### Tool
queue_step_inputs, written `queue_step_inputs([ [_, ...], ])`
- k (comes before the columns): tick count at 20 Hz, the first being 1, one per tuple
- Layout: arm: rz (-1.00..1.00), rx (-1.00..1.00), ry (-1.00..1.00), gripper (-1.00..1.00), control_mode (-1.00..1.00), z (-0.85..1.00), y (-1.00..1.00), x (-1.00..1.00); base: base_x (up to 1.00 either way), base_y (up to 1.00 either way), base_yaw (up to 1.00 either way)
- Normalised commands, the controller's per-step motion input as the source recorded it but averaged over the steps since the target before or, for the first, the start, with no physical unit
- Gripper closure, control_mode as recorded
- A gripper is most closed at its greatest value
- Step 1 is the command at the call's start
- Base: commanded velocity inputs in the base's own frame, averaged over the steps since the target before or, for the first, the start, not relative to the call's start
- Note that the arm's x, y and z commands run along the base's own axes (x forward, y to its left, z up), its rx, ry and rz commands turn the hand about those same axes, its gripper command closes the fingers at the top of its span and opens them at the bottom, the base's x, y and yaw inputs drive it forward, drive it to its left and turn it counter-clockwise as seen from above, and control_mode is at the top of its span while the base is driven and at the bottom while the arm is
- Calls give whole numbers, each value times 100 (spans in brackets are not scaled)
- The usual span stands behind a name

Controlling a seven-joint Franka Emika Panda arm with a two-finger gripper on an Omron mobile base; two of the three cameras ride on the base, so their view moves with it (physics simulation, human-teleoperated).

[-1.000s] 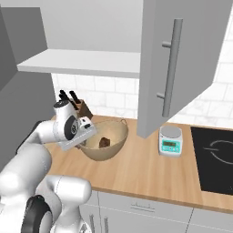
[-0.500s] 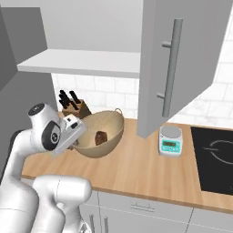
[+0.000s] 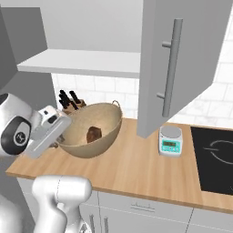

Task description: Open the cabinet, pick up the bread from the cabinet and place it in the basket. Then move the basket to the dining counter.

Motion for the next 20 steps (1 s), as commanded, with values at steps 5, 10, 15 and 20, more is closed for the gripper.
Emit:
queue_step_inputs([
  [5, 0, 0, 0, 100, -100, 100, 5, -78, 0, 0, 0],
  [10, 0, 0, 0, 100, -100, 98, 7, -64, 0, 0, 0],
  [15, 0, 0, 0, 100, -100, 65, 3, -60, 0, 0, 0],
  [20, 0, 0, 0, 100, -100, 2, 0, -34, 0, 0, 0],
])
